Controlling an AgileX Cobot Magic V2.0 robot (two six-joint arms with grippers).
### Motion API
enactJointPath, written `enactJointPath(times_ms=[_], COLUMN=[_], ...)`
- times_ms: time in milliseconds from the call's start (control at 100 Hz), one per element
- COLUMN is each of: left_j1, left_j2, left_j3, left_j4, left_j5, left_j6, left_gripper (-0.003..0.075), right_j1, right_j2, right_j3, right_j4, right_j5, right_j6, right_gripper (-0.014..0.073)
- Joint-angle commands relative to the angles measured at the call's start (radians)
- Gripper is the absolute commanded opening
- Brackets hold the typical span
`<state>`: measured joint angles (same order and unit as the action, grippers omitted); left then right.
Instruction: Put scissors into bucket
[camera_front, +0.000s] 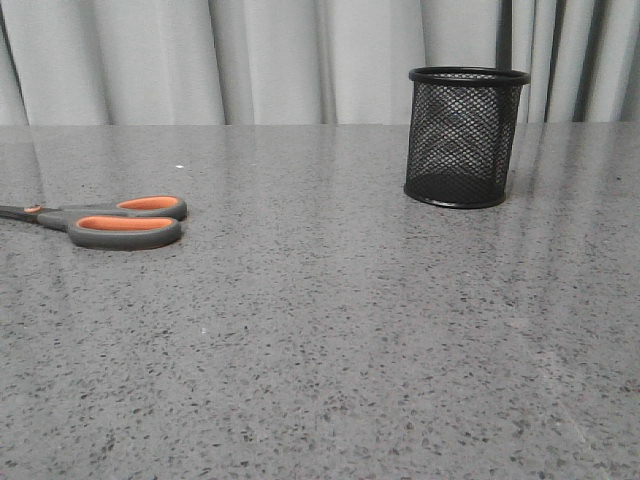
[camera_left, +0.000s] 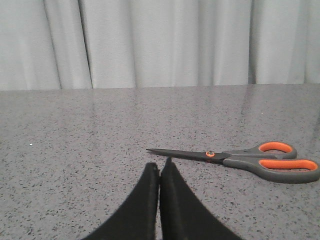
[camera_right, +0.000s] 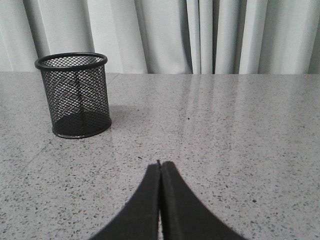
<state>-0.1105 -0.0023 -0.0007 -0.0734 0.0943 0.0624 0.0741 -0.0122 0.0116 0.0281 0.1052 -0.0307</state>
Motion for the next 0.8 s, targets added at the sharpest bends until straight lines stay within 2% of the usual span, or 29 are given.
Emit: enactJointPath(times_ms=[0, 790], left_j1=[0.001, 0.001], left_j2=[-0.027, -0.027], left_j3=[0.026, 0.026], left_j4=[-0.010, -0.035], left_j5=[-0.078, -0.078], left_j6=[-0.009, -0.009], left_gripper=[-0.0021, -0.0021], right_j1=[-0.007, -0.007], right_j2=[-0.021, -0.021], right_j3=[0.015, 0.015], right_j4=[-0.001, 0.005], right_j5=[-0.081, -0.091], right_j6=[0.001, 0.001], right_gripper=[-0.0066, -0.0066])
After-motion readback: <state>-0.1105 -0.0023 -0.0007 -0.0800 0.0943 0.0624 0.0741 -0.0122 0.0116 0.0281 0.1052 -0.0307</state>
